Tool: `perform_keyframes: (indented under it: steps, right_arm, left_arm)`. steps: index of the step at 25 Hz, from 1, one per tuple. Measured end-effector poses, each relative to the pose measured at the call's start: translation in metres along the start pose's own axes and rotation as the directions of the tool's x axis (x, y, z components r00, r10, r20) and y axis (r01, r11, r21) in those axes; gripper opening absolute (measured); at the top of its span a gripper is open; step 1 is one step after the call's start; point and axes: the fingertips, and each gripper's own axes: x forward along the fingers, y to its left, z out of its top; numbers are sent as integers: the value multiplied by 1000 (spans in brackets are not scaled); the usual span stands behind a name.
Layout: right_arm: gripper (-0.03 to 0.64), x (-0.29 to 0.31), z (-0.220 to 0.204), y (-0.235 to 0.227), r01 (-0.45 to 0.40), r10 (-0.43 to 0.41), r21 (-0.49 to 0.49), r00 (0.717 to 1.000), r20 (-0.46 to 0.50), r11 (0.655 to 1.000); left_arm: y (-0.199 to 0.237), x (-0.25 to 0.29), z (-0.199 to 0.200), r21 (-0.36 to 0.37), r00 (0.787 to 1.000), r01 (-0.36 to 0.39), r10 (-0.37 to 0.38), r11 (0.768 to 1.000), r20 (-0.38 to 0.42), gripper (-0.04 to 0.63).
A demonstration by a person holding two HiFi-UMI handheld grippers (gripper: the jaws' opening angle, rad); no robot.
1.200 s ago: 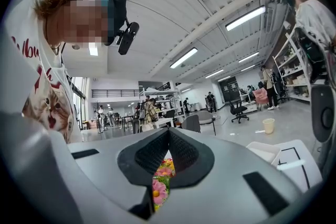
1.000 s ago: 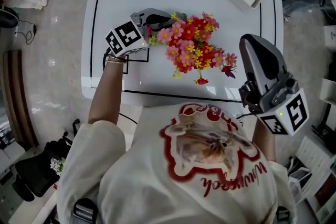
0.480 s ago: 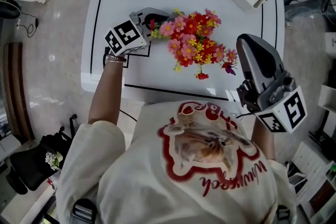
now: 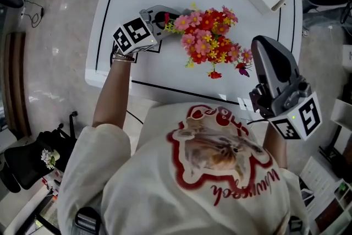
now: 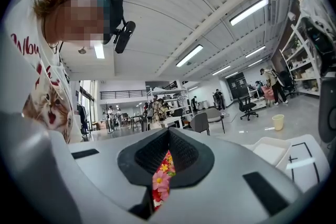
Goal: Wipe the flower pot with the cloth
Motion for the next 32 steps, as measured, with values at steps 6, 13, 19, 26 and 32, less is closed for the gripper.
perform_keyframes:
  steps: [6, 13, 19, 26, 32]
  right_arm:
    - [-2, -3, -1, 4, -24, 24, 4, 1000, 0, 1000]
    - [-2, -11, -3, 6, -48, 48, 8, 999, -3, 999]
    - [-2, -20, -2, 7, -66, 66, 15, 998, -1, 998]
    - [-2, -28, -3, 11, -86, 86, 17, 996, -1, 996]
    - [-2, -39, -3, 18, -103, 103, 14, 995, 4, 995]
  left_arm:
    - [-4, -3, -2, -11, 999, -32, 32, 999, -10, 54]
    - [-8, -8, -5, -47, 996, -88, 88, 995, -5, 54]
    - [-11, -13, -6, -73, 991, -135, 135, 988, -6, 52]
    - [-19, -19, -10, -102, 984, -178, 179, 979, -6, 54]
    - [-26, -21, -13, -104, 975, -221, 219, 970, -28, 54]
